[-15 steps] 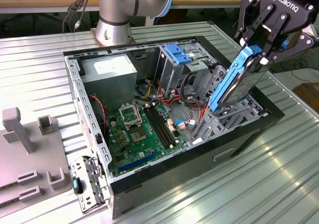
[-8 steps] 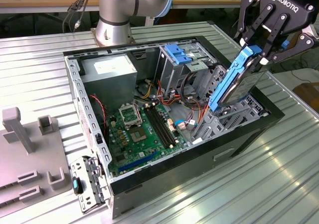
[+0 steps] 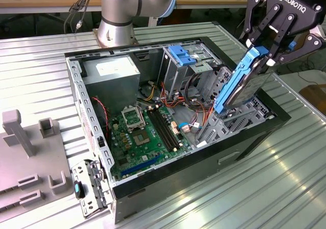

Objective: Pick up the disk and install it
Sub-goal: 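Insert the disk into the insertion slot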

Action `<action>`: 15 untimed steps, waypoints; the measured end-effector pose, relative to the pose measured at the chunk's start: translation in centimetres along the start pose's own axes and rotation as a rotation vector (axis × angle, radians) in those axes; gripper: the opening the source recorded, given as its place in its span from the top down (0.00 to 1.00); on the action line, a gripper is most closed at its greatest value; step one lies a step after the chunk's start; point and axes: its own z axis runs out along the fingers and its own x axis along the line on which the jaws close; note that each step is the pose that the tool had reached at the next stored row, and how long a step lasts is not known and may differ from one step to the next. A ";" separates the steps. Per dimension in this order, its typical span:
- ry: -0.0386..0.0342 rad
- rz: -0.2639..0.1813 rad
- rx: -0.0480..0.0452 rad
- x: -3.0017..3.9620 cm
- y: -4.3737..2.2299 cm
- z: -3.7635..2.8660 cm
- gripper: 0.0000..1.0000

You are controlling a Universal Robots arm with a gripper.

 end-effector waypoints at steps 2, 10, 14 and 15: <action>0.0002 0.000 0.0000 0.00 -0.12 0.02 0.63; 0.0002 0.000 0.0062 0.03 -0.71 0.47 0.63; 0.0007 0.010 0.0119 0.03 -0.76 0.76 0.63; 0.0010 0.016 0.0125 0.04 -0.77 0.83 0.63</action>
